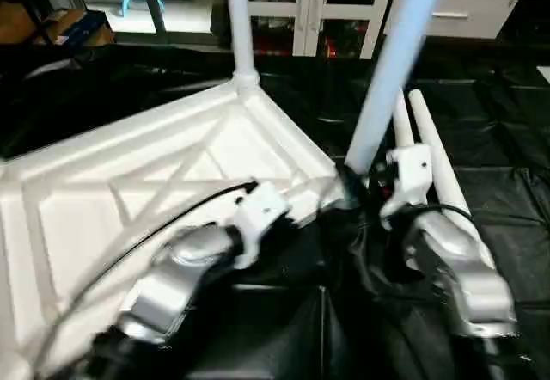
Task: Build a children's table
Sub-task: Rotate leg to tighten
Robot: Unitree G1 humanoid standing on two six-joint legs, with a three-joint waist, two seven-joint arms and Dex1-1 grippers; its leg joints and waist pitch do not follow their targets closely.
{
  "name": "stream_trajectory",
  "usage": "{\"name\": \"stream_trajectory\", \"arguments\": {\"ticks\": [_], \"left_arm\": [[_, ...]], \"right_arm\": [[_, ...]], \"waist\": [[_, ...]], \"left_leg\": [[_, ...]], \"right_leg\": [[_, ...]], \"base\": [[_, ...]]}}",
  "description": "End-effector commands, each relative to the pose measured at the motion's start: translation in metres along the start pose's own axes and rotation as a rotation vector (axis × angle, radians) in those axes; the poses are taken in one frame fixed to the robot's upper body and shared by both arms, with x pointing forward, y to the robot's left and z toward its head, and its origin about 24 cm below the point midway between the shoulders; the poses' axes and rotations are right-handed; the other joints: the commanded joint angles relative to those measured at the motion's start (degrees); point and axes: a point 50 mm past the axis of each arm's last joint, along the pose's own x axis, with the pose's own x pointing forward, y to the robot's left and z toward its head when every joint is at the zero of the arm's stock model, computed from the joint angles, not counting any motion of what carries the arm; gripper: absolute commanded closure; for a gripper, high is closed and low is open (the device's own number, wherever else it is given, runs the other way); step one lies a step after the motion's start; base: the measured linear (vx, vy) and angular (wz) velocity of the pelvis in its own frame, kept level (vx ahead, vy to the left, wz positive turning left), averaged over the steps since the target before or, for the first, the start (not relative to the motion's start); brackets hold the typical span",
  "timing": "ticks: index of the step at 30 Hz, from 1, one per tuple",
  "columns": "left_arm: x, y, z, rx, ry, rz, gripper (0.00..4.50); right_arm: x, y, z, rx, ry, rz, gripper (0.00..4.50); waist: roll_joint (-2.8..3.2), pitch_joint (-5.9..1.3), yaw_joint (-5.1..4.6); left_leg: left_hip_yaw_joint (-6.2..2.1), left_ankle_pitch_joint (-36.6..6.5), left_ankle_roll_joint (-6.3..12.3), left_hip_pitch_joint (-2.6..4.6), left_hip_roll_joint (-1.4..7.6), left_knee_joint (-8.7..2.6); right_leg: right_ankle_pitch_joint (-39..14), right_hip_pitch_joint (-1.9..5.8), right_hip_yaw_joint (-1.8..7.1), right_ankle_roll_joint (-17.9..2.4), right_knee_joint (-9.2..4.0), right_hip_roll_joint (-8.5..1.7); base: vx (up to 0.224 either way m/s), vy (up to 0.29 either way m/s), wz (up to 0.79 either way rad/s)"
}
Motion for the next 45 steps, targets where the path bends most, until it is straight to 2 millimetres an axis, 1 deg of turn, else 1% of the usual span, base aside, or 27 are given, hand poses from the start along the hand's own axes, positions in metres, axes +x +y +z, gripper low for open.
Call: {"name": "stream_trajectory", "arguments": {"ticks": [1,2,3,5,7,8,10,11,12,13,15,17,20,23,25,31,32,35,36,37,38,39,40,41,42,43,45], "left_arm": [[-0.010,-0.012,-0.016,-0.034,0.028,-0.155,4.50],[-0.016,-0.012,-0.018,-0.032,0.031,-0.175,4.50],[-0.021,-0.013,-0.019,-0.027,0.037,-0.194,4.50],[-0.027,-0.014,-0.022,-0.019,0.045,-0.215,4.50],[-0.030,-0.014,-0.024,-0.016,0.045,-0.220,4.50],[-0.032,-0.015,-0.025,-0.015,0.045,-0.228,4.50],[-0.033,-0.015,-0.026,-0.014,0.047,-0.232,4.50],[-0.033,-0.015,-0.026,-0.014,0.047,-0.235,4.50],[-0.034,-0.016,-0.026,-0.015,0.045,-0.237,4.50],[-0.033,-0.016,-0.026,-0.016,0.044,-0.236,4.50],[-0.033,-0.016,-0.026,-0.017,0.043,-0.237,4.50],[-0.033,-0.016,-0.026,-0.017,0.042,-0.239,4.50],[-0.033,-0.016,-0.027,-0.015,0.042,-0.241,4.50],[-0.033,-0.017,-0.027,-0.015,0.044,-0.244,4.50],[-0.033,-0.017,-0.027,-0.014,0.044,-0.244,4.50],[-0.029,-0.019,-0.026,-0.014,0.047,-0.243,4.50],[-0.024,-0.019,-0.024,-0.027,0.052,-0.224,4.50],[-0.013,-0.019,-0.022,-0.050,0.061,-0.180,4.50],[-0.003,-0.019,-0.020,-0.087,0.072,-0.129,4.50],[-0.003,-0.019,-0.020,-0.087,0.072,-0.129,4.50],[0.018,-0.019,-0.015,-0.143,0.078,-0.022,4.50],[0.032,-0.020,-0.011,-0.189,0.079,0.036,4.50],[0.041,-0.023,-0.006,-0.191,0.070,0.054,4.50],[0.046,-0.025,-0.003,-0.189,0.065,0.059,4.50],[0.050,-0.029,0.002,-0.183,0.050,0.036,4.50],[0.050,-0.030,0.003,-0.181,0.046,0.030,4.50],[0.050,-0.034,0.007,-0.151,0.019,-0.019,4.50]], "right_arm": [[-0.009,0.004,0.002,-0.009,0.012,0.163,1.44],[-0.015,0.000,0.005,-0.028,0.015,0.191,1.39],[-0.021,-0.004,0.007,-0.050,0.022,0.208,1.25],[-0.029,-0.011,0.010,-0.096,0.036,0.227,1.04],[-0.032,-0.014,0.011,-0.121,0.038,0.228,0.99],[-0.035,-0.015,0.013,-0.125,0.031,0.242,0.99],[-0.036,-0.016,0.015,-0.122,0.020,0.253,0.99],[-0.036,-0.016,0.016,-0.123,0.010,0.262,0.99],[-0.036,-0.015,0.017,-0.118,0.005,0.271,0.99],[-0.036,-0.015,0.017,-0.113,0.004,0.270,0.99],[-0.035,-0.015,0.016,-0.099,0.002,0.268,1.32],[-0.035,-0.014,0.015,-0.094,0.006,0.278,1.37],[-0.035,-0.013,0.013,-0.084,0.011,0.290,1.73],[-0.036,-0.012,0.011,-0.074,0.019,0.296,1.95],[-0.036,-0.012,0.010,-0.071,0.024,0.296,2.07],[-0.033,-0.018,0.003,-0.047,0.066,0.169,2.41],[-0.029,-0.022,-0.005,-0.014,0.110,0.053,2.44],[-0.024,-0.026,-0.017,0.058,0.146,-0.106,2.48],[-0.019,-0.023,-0.026,0.100,0.164,-0.182,2.48],[-0.019,-0.023,-0.026,0.100,0.164,-0.182,2.49],[-0.006,-0.013,-0.039,0.187,0.180,-0.281,2.49],[0.003,-0.001,-0.047,0.248,0.192,-0.307,2.49],[0.012,0.011,-0.051,0.274,0.195,-0.287,2.49],[0.018,0.019,-0.053,0.284,0.197,-0.268,2.49],[0.024,0.027,-0.052,0.278,0.195,-0.242,2.49],[0.025,0.029,-0.051,0.274,0.193,-0.235,2.49],[0.033,0.037,-0.044,0.241,0.160,-0.171,2.49]], "waist": [[-0.39,-2.38,0.62],[-0.28,-2.68,0.83],[-0.45,-2.84,0.83],[-0.16,-3.45,1.22],[-0.36,-3.80,1.50],[-0.47,-3.56,1.59],[-0.44,-3.28,1.64],[-0.43,-3.01,1.68],[-0.31,-2.78,1.71],[-0.32,-2.65,1.67],[-0.33,-2.18,1.61],[-0.29,-2.18,1.54],[-0.17,-2.41,1.55],[-0.34,-2.64,1.59],[-0.28,-2.64,1.62],[-0.37,-2.55,1.57],[-0.38,-2.51,1.56],[-0.28,-2.18,1.26],[-0.30,-2.07,1.08],[-0.29,-1.88,1.09],[-0.38,-1.75,1.10],[-0.36,-1.06,0.93],[-0.25,-0.77,0.87],[-0.15,-0.82,0.93],[-0.45,-1.16,0.91],[-0.39,-1.10,0.88],[-0.34,-1.15,0.82]], "left_leg": [[-1.75,-10.58,5.00,-0.34,3.40,-4.00],[-1.24,-7.60,6.27,0.22,3.35,-3.38],[-1.23,-5.14,7.24,0.08,3.29,-3.19],[-1.05,6.47,11.42,-0.01,3.11,-2.04],[-0.96,9.61,13.09,-0.22,2.78,-1.40],[-0.90,10.63,14.31,-0.62,2.80,-1.20],[-0.96,7.83,14.93,-0.68,3.06,-1.47],[-0.97,4.84,14.41,-0.54,3.33,-1.76],[-0.96,2.00,13.39,-0.32,3.54,-2.02],[-0.94,0.86,12.83,-0.25,3.58,-2.15],[-0.95,-3.44,10.19,-0.10,3.73,-2.62],[-0.97,-5.13,8.67,0.04,3.71,-2.72],[-0.96,-3.18,8.39,0.01,3.55,-2.58],[-0.93,-0.45,9.84,-0.14,3.41,-2.26],[-0.93,0.27,10.57,-0.18,3.42,-2.17],[-0.95,0.09,10.67,-0.26,3.41,-2.18],[-0.97,-0.83,10.24,-0.21,3.44,-2.23],[-0.96,-4.06,7.31,-0.13,3.32,-2.54],[-0.89,-5.77,5.66,-0.09,3.36,-2.64],[-0.91,-7.12,4.92,-0.09,3.30,-2.78],[-0.99,-9.87,3.28,0.06,3.26,-2.97],[-0.98,-13.43,1.75,0.32,3.35,-3.37],[-1.06,-16.06,0.73,0.68,3.29,-3.48],[-1.48,-19.96,-0.93,1.35,3.08,-3.59],[-1.91,-20.21,-1.37,1.18,3.04,-3.91],[-2.01,-20.44,-1.37,0.92,3.02,-4.12],[-2.10,-22.23,-1.15,0.99,2.88,-4.22]], "right_leg": [[-13.18,2.19,1.83,-11.00,-3.31,-3.16],[-8.13,1.93,1.94,-12.85,-2.88,-3.10],[-4.07,2.20,1.88,-14.00,-2.32,-2.93],[12.40,2.40,1.73,-17.59,-0.46,-2.56],[17.72,2.61,1.81,-18.32,0.24,-2.51],[20.97,2.55,1.90,-18.68,0.62,-2.58],[17.75,2.54,1.67,-18.84,0.24,-2.80],[12.41,2.43,1.60,-18.75,-0.22,-2.90],[6.79,2.30,1.56,-18.53,-0.65,-2.93],[4.36,2.28,1.57,-18.41,-0.86,-2.90],[-3.86,2.16,1.66,-17.48,-1.57,-3.01],[-6.40,2.09,1.78,-16.74,-1.81,-3.03],[-3.43,2.10,1.85,-16.45,-1.49,-2.89],[1.31,2.27,1.88,-17.08,-1.05,-2.89],[2.30,2.25,1.84,-17.41,-0.96,-2.89],[0.59,2.25,1.75,-17.36,-1.05,-2.84],[-0.90,2.21,1.74,-17.14,-1.19,-2.89],[-7.22,1.93,1.83,-16.28,-1.76,-2.88],[-9.75,1.79,1.97,-15.58,-2.07,-2.91],[-11.75,1.61,1.95,-15.04,-2.32,-2.90],[-16.31,1.55,2.01,-13.42,-2.74,-2.92],[-21.75,0.96,2.08,-12.01,-3.58,-2.90],[-25.84,0.64,1.99,-10.98,-3.88,-2.92],[-31.95,0.35,1.89,-8.62,-4.50,-2.98],[-31.81,0.73,1.89,-6.79,-4.46,-2.96],[-31.26,0.80,1.88,-6.19,-4.47,-2.91],[-31.55,0.46,1.93,-4.22,-4.78,-2.88]], "base": [[0.067,-0.022,-0.02],[0.067,-0.022,-0.02],[0.097,-0.019,0.03],[0.100,-0.012,0.01],[0.029,-0.003,0.00],[0.000,0.000,0.00],[0.000,0.000,0.00],[0.000,0.000,0.00],[0.000,0.000,0.00],[0.000,0.000,0.00],[0.000,0.000,0.00],[0.000,0.000,0.00],[0.000,0.000,0.00],[0.000,0.000,0.00],[0.000,0.000,0.00],[0.000,0.000,0.00],[0.000,0.000,0.00],[0.000,0.000,0.00],[0.000,0.000,0.00],[0.000,0.000,0.00],[0.000,0.000,0.00],[0.000,0.000,0.00],[0.000,0.000,0.00],[0.000,0.000,0.00],[0.000,0.000,0.00],[0.000,0.000,0.00],[0.000,0.000,0.00]]}}
